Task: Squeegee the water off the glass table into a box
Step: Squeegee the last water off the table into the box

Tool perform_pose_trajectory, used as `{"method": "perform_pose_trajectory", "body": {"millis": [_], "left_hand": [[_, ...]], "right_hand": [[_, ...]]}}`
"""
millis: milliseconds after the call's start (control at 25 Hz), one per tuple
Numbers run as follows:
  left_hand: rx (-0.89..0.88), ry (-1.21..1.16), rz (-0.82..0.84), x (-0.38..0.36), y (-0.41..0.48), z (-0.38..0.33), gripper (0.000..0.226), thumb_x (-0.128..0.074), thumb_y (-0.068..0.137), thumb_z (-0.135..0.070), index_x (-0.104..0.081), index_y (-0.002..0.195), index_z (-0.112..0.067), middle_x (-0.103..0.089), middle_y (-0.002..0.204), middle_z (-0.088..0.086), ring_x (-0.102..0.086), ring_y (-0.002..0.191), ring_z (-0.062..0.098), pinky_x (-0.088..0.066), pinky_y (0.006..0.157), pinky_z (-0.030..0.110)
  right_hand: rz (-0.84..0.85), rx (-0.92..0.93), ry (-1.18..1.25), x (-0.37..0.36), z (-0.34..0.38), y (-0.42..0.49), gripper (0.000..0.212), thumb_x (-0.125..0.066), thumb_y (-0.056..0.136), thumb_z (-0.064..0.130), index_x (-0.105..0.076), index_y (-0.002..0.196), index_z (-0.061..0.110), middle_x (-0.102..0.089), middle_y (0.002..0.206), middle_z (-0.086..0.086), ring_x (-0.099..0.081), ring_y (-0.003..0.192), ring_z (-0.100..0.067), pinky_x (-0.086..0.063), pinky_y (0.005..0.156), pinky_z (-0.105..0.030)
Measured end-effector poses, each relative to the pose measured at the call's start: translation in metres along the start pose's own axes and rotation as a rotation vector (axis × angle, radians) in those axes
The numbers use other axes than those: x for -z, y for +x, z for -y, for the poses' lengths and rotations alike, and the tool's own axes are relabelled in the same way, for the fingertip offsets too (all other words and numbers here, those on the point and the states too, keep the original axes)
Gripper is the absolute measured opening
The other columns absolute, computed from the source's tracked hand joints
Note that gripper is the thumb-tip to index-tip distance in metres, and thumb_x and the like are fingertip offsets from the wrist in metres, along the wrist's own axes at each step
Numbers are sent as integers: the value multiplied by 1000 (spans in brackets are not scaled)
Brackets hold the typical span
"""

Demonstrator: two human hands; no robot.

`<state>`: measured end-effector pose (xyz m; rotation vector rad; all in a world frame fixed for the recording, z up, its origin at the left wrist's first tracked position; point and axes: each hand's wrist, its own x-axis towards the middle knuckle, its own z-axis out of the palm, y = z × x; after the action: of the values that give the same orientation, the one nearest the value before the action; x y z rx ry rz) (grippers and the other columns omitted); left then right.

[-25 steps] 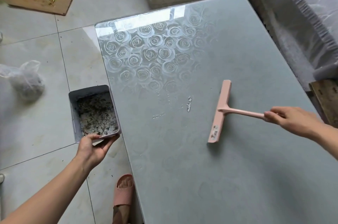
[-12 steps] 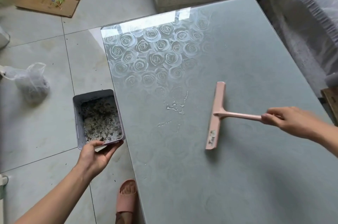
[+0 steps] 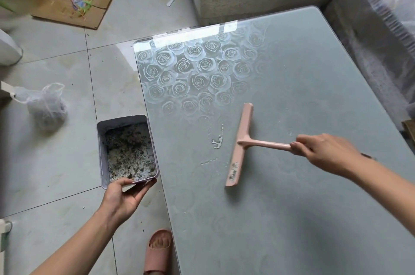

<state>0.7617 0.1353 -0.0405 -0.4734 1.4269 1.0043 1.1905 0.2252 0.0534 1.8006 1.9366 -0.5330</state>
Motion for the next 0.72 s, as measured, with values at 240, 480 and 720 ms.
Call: {"method": "perform_pose_trajectory", "body": {"millis": [240, 480, 720], "left_hand": [[-4, -18, -48, -4, -2, -2, 48, -34, 63, 6, -44, 110, 10, -42, 134, 38, -45, 124, 50, -37, 106, 47], [4, -4, -67, -11, -9, -5, 21, -30, 78, 10, -45, 91, 6, -45, 127, 37, -47, 118, 52, -43, 102, 40], [-34, 13, -43, -13, 1, -7, 17, -33, 72, 11, -44, 81, 3, -44, 133, 37, -46, 122, 51, -41, 103, 44]], "right_hand": [[-70, 12, 128, -13, -9, -13, 31, -31, 91, 61, -49, 81, 37, -52, 67, 12, -56, 75, -21, -38, 58, -33], [-154, -312, 176, -25, -134, -82, 58, -20, 71, 81, -55, 75, 35, -56, 54, 4, -58, 58, -14, -49, 59, -35], [-58, -120, 252, -37, -29, -10, 38, -40, 93, 56, -53, 73, 27, -55, 65, 9, -55, 69, -20, -36, 54, -31]]}}
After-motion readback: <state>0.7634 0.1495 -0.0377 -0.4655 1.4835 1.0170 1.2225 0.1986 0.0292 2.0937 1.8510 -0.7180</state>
